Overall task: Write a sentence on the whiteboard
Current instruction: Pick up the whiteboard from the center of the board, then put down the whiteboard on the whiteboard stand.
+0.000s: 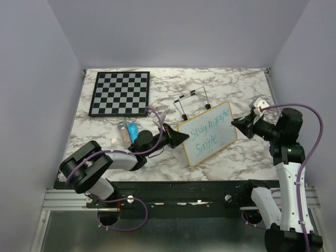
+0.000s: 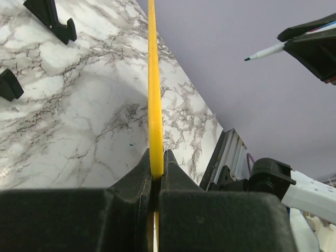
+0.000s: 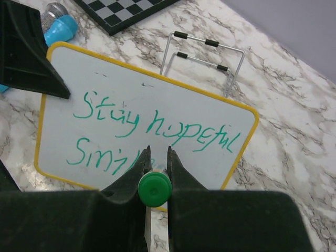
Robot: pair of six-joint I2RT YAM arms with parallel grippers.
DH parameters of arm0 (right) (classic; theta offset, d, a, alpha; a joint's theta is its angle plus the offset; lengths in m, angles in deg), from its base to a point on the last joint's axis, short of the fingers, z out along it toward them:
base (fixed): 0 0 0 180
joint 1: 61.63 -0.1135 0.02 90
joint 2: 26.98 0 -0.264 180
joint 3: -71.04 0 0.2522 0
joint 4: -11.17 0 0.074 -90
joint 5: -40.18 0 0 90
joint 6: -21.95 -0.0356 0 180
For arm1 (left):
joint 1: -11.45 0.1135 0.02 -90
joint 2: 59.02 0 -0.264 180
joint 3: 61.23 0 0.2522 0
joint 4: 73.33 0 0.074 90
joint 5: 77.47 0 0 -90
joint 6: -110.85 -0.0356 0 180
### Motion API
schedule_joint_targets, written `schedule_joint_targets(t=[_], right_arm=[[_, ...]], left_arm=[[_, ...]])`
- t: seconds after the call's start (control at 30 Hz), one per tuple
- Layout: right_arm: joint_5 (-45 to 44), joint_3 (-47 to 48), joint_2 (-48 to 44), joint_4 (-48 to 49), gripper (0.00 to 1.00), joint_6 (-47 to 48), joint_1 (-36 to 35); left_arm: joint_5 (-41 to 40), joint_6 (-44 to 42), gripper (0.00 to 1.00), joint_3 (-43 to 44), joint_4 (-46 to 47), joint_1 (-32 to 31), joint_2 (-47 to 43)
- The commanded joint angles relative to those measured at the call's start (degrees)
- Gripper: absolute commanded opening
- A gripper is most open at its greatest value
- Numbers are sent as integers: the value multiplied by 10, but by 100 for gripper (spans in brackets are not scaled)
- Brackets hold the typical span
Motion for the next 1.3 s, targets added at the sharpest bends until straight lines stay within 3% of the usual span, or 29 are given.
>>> schedule_joint_targets(t=[0.0, 0.2, 0.33, 0.6, 0.83, 1.27], right_arm=[[26, -12, -19, 5, 0, -17, 22], [29, -8, -26, 2, 1, -17, 29], [51, 2, -33, -11, 1, -24, 45], [70, -4, -28, -17, 1, -23, 52], [97, -24, -19, -13, 0, -27, 52], [99, -30, -7, -12, 1, -28, 52]], left_arm=[[22, -67, 0, 12, 3, 7, -82], [28, -106, 0, 35, -102, 26, -168], [34, -124, 0, 45, -164, 70, -207], [85, -135, 0, 100, -214, 147, -231], [123, -144, 0, 187, -236, 178, -188], [227, -153, 0, 331, -208, 232, -1]])
